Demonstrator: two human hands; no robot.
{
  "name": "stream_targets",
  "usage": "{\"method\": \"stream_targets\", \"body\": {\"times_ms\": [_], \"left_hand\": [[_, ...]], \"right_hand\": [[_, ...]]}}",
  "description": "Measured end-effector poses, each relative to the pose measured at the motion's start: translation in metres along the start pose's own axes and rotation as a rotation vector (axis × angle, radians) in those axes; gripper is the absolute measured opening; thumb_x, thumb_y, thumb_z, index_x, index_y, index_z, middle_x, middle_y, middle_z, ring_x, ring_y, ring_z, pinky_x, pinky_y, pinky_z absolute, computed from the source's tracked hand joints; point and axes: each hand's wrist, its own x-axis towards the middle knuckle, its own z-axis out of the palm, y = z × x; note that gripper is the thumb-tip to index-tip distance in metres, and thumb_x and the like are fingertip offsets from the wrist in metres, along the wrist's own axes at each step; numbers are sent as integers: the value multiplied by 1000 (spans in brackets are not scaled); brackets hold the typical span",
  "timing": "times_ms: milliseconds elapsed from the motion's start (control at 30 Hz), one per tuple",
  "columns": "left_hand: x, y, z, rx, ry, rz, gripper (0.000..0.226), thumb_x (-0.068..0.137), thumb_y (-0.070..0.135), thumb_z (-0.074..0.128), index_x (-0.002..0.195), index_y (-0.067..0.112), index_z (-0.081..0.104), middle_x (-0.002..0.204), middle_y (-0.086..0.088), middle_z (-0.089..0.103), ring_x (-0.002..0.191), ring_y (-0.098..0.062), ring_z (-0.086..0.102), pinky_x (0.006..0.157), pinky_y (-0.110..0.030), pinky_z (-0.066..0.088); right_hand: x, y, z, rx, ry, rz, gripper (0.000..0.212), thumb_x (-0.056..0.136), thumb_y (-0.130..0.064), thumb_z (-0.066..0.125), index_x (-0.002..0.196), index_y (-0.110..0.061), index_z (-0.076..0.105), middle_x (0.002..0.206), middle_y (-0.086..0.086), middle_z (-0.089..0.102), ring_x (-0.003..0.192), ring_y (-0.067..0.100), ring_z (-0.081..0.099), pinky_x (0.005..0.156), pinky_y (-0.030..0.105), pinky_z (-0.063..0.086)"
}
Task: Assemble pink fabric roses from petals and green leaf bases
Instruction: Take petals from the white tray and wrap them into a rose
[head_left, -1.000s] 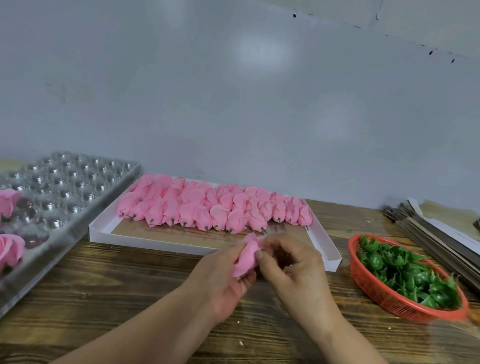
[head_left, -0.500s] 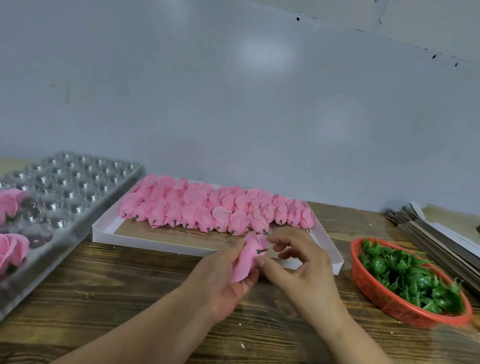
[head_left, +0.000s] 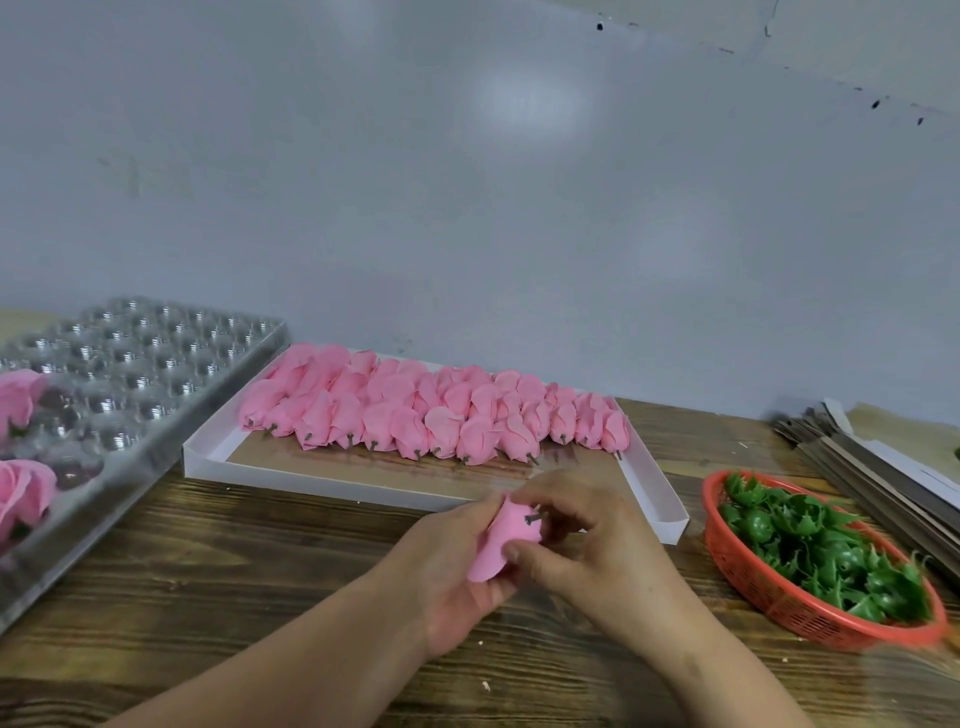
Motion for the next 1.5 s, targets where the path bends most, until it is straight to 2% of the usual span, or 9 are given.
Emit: {"method": "stream_targets", "body": {"times_ms": [133,233,367,600,833,1033,1133,1233,1500], "left_hand": [[3,4,0,150,73,54,55,91,48,51,121,3,57,112,-20,68,96,-31,70,72,-41,59],[0,12,-1,598,165,329,70,69,76,43,123,31,52,125,3,62,111,-16,59,92,-39,48],[-1,21,-4,871,-33,585,103,52,92,49,140,41,32,135,20,51,110,14,50,87,-14,39],[0,10,-6,1130,-312,431,126,51,50,87,145,52,3,147,17,41,131,1,42,114,-34,33],[3,1,-6,1343,-138,608,119,70,29,80,145,51,-10,126,27,50,116,7,50,97,-10,38],[2,-6,-4,1262,-13,675,87,72,12,74,143,36,30,116,16,61,100,2,60,92,-19,48],[3,-4,-4,1221,-21,606,47,68,5,71,107,28,59,95,9,67,82,-4,63,74,-22,54],[5,-5,-5,1122,-37,492,23,69,0,69,79,20,62,72,3,62,62,-6,55,57,-22,46],[3,-3,-6,911,-98,244,16,87,1,52,94,16,53,87,-7,67,78,-16,72,65,-22,54]], "right_hand": [[1,-2,-3,15,47,93,35,68,-5,74,74,-36,60,74,-3,64,67,7,54,61,20,44],[1,0,-10,51,21,160,39,67,-4,75,78,-39,59,69,-6,59,60,0,50,58,17,43],[1,1,-13,77,-128,191,28,70,-5,74,78,-30,66,68,0,60,55,1,49,55,22,45],[1,-2,-12,140,-125,152,21,65,-9,79,78,-19,67,71,-5,62,54,2,45,51,25,40],[1,-10,-5,170,-61,216,28,63,-5,78,74,-21,58,70,-14,63,53,2,48,50,17,40],[0,-16,0,210,10,227,26,62,0,78,71,-12,58,54,-16,53,48,0,40,47,15,34],[1,-15,-2,213,36,231,27,60,-1,81,72,-6,58,53,-16,53,50,1,40,48,15,33],[0,-14,-2,213,44,225,27,60,-4,83,71,-5,58,52,-12,51,51,2,39,48,18,32],[5,2,-22,339,212,264,12,77,-6,70,76,-17,70,77,5,70,74,14,63,66,17,48]]}}
